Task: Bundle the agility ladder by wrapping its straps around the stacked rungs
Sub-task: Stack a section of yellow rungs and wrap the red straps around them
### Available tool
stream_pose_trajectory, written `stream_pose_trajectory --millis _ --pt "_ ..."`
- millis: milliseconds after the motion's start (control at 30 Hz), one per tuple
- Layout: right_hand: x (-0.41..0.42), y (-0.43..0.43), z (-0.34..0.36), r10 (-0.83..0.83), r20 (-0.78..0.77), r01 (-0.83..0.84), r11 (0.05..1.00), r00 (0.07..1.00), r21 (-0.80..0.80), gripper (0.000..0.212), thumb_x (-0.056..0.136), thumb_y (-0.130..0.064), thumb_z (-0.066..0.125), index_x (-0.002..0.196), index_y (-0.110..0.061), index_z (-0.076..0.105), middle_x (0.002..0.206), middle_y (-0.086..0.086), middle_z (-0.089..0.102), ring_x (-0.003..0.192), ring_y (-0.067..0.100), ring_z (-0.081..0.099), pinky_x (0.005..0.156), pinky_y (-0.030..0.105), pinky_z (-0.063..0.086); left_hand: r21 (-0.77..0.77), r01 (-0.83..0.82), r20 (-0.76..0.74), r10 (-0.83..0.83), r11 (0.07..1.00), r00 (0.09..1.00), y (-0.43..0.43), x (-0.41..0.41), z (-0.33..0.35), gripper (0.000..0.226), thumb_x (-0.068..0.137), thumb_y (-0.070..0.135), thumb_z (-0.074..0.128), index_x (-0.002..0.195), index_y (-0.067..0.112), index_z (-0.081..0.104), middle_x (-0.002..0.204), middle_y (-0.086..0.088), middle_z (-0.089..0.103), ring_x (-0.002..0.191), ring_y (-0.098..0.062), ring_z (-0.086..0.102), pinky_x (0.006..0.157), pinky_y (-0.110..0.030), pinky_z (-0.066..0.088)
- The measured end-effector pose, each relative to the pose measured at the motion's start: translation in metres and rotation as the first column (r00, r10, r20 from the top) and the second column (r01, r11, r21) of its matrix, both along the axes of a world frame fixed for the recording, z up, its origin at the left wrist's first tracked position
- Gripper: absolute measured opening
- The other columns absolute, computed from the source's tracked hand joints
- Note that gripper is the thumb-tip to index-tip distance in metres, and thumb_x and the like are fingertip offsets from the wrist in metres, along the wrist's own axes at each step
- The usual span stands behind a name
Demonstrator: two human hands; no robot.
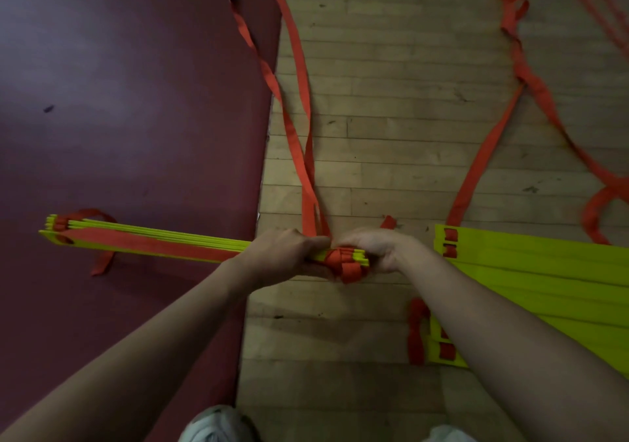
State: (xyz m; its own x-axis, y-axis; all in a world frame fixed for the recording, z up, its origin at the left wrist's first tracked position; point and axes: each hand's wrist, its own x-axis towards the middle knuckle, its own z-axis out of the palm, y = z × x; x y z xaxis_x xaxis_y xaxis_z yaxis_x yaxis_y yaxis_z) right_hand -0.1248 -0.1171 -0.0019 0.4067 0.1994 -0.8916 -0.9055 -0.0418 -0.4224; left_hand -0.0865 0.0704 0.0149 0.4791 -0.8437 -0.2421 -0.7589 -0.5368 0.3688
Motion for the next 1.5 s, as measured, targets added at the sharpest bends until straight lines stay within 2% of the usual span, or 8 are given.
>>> stream_pose_trajectory --millis 167,367,567,733,833,1000,1333,1500 --pt "0.004 -0.005 0.012 -0.167 0.09 0.163 0.985 0.982 0.05 0.021 0.08 -0.018 0.072 0.098 -0.007 0.068 0.085 0.011 0.07 0.074 0.022 0.067 0.064 0.037 0.057 -0.043 -0.09 -0.1 0.085 0.995 0.991 0.001 0.004 -0.001 0.049 0.08 0.057 0.064 0.113 0.021 0.061 0.066 0.007 0.047 0.076 -0.023 0.064 0.062 -0.025 0.033" --pt "0.015 -0.005 0.029 -0.375 0.266 0.339 0.925 0.888 0.173 0.005 0.084 -0.003 0.066 0.087 -0.007 0.067 0.067 -0.002 0.066 0.058 0.005 0.057 0.052 0.016 0.048 -0.04 -0.18 -0.387 0.151 0.983 0.91 -0.004 0.003 -0.01 0.037 0.081 0.052 0.067 0.095 0.018 0.058 0.071 -0.004 0.067 0.057 -0.01 0.062 0.062 -0.029 0.048" --pt "0.017 -0.003 0.047 -0.441 0.372 0.406 0.897 0.816 0.173 0.01 0.085 0.006 0.061 0.088 -0.002 0.066 0.074 0.005 0.065 0.069 0.012 0.059 0.058 0.017 0.052 -0.046 -0.372 -0.688 0.24 0.927 0.685 -0.013 0.002 -0.005 0.025 0.085 0.035 0.07 0.098 0.015 0.061 0.071 -0.003 0.064 0.047 -0.005 0.056 0.051 -0.027 0.05" --pt "0.018 0.006 0.048 -0.213 0.484 0.281 0.957 0.849 -0.072 0.031 0.083 -0.001 0.069 0.112 -0.005 0.06 0.09 0.007 0.067 0.08 0.017 0.061 0.077 0.029 0.052 0.025 -0.392 -0.739 0.281 0.92 0.612 -0.018 0.001 -0.007 0.015 0.089 0.031 0.066 0.095 0.022 0.057 0.07 -0.002 0.062 0.043 -0.002 0.057 0.048 -0.025 0.05" --pt "0.015 0.012 0.044 -0.391 0.458 0.419 0.907 0.798 0.045 0.04 0.083 0.002 0.068 0.119 -0.002 0.052 0.088 0.008 0.064 0.072 0.015 0.06 0.063 0.021 0.053 0.07 -0.426 -0.776 0.317 0.902 0.545 -0.019 0.006 -0.006 0.019 0.092 0.028 0.063 0.104 0.015 0.055 0.071 -0.002 0.061 0.043 -0.003 0.058 0.045 -0.023 0.049" --pt "0.009 0.01 0.043 -0.609 0.386 0.535 0.793 0.693 0.29 0.008 0.085 0.008 0.061 0.087 0.0 0.063 0.066 0.003 0.066 0.066 0.013 0.061 0.06 0.019 0.054 0.107 -0.473 -0.777 0.37 0.874 0.509 -0.02 0.011 -0.013 0.024 0.094 0.035 0.059 0.104 0.014 0.055 0.073 -0.005 0.062 0.049 -0.011 0.06 0.046 -0.026 0.051" --pt "-0.016 0.006 0.034 -0.657 0.336 0.511 0.745 0.675 0.429 0.012 0.081 -0.006 0.062 0.091 -0.003 0.069 0.073 0.002 0.067 0.059 0.006 0.057 0.059 0.017 0.052 0.136 -0.629 -0.833 0.431 0.765 0.345 -0.016 0.015 -0.01 0.034 0.096 0.042 0.052 0.109 0.011 0.054 0.077 -0.01 0.058 0.054 -0.018 0.058 0.049 -0.027 0.05" --pt "-0.034 0.003 0.018 -0.641 0.359 0.482 0.757 0.679 0.44 0.021 0.083 -0.022 0.059 0.066 -0.009 0.057 0.058 0.004 0.044 0.055 0.014 0.043 0.061 0.023 0.039 0.129 -0.64 -0.885 0.379 0.757 0.27 -0.014 0.02 0.002 0.027 0.097 0.041 0.049 0.103 0.016 0.052 0.079 -0.008 0.058 0.063 -0.022 0.061 0.056 -0.032 0.052"
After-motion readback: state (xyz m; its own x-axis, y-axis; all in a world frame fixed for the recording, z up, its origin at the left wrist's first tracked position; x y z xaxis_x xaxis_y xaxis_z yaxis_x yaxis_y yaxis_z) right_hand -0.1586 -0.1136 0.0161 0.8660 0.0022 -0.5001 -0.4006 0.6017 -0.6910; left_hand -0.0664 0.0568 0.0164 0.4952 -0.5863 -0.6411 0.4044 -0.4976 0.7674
